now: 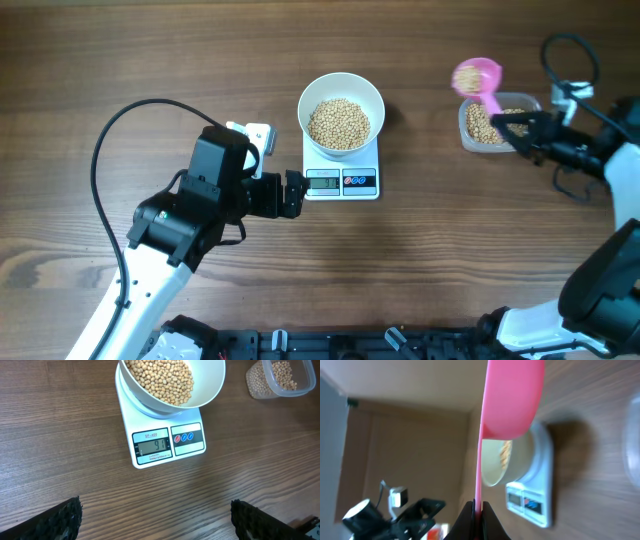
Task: Scoop item into bowl and weigh 150g on scale
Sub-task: 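Carry the filled scoop left over the white bowl with the right gripper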
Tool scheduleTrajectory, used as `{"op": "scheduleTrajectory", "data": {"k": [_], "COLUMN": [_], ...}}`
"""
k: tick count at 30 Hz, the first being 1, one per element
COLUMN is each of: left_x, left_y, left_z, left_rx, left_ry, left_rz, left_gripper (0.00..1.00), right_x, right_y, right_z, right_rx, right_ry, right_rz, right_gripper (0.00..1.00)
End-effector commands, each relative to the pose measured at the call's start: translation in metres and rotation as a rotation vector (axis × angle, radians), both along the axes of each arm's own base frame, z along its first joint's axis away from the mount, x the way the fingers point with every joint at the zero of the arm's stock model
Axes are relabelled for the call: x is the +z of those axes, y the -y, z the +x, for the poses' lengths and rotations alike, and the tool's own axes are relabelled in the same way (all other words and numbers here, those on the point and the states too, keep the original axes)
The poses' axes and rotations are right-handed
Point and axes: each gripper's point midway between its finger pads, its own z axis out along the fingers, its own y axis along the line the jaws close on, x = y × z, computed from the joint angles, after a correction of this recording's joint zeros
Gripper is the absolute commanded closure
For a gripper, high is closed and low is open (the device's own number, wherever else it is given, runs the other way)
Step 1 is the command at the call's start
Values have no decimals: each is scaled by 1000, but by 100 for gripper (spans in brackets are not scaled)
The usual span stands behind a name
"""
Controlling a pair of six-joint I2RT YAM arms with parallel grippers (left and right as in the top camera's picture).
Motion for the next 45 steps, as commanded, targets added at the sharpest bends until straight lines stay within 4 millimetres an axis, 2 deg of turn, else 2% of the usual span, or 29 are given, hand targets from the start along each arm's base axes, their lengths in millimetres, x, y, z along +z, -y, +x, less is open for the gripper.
{"op": "scheduleTrajectory", "data": {"k": [1, 3, 9, 14, 22, 25, 32, 36, 41, 45], "left_x": [3, 3, 3, 3, 3, 3, 3, 3, 3, 3], "left_y": [3, 3, 3, 3, 3, 3, 3, 3, 3, 3], "left_z": [-1, -1, -1, -1, -1, -1, -1, -1, -1, -1], "left_rx": [-18, -18, -18, -18, -18, -18, -18, -18, -18, -18], "left_ry": [8, 8, 8, 8, 8, 8, 8, 8, 8, 8], "left_rz": [-8, -8, -8, -8, -8, -8, -8, -7, -8, -8], "left_gripper": [0, 0, 0, 0, 0, 0, 0, 0, 0, 0], "right_x": [4, 3, -19, -11, -3, -8, -22, -26, -15, -8], "right_y": [-35, -51, -96, -128, -147, -153, -168, -170, -183, -184], "right_z": [-1, 0, -5, -8, 3, 3, 0, 3, 7, 15], "right_rx": [90, 122, 191, 266, 207, 182, 201, 180, 225, 230], "right_ry": [-51, -88, -233, -203, -110, -83, -21, 10, 139, 254], "right_rz": [94, 96, -1, -37, -331, -456, -632, -735, -825, -971], "right_gripper": [96, 96, 96, 96, 96, 96, 96, 95, 96, 96]}}
